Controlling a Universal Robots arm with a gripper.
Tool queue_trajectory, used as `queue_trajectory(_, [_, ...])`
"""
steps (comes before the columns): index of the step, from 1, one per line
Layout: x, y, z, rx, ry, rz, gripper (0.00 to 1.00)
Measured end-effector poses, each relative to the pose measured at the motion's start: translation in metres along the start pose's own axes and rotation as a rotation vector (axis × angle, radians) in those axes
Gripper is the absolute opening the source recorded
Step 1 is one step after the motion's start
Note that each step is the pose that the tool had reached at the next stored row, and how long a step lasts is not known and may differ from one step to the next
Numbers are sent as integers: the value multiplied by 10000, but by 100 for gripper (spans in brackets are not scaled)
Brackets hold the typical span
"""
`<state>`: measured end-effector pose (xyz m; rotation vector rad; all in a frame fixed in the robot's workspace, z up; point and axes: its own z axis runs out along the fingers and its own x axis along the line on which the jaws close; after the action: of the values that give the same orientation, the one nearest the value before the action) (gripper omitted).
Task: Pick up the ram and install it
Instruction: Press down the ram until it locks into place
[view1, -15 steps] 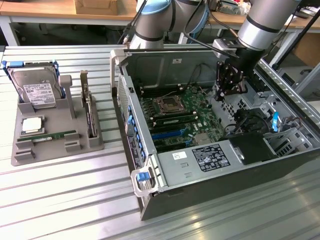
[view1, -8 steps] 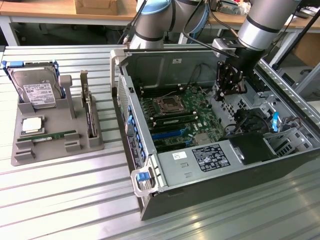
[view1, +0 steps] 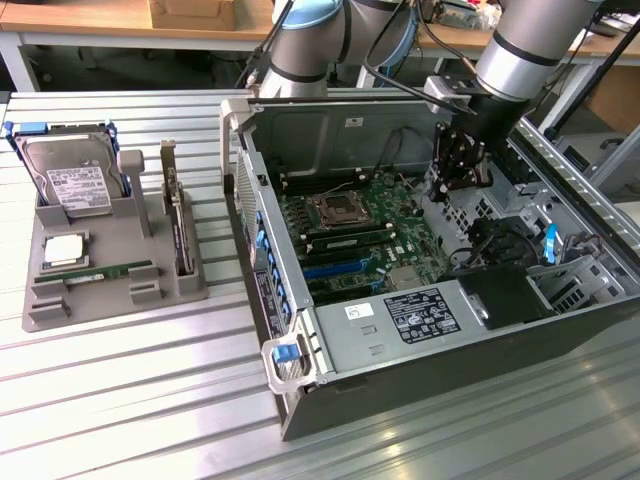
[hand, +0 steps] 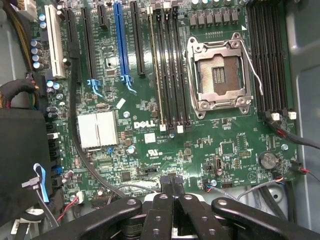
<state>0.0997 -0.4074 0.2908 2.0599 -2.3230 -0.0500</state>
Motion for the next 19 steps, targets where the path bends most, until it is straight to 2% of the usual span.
queue_trajectory(9, [0,0,0,-4,-35,715,11])
queue_trajectory(19, [0,0,1,-8,-61,1266,11])
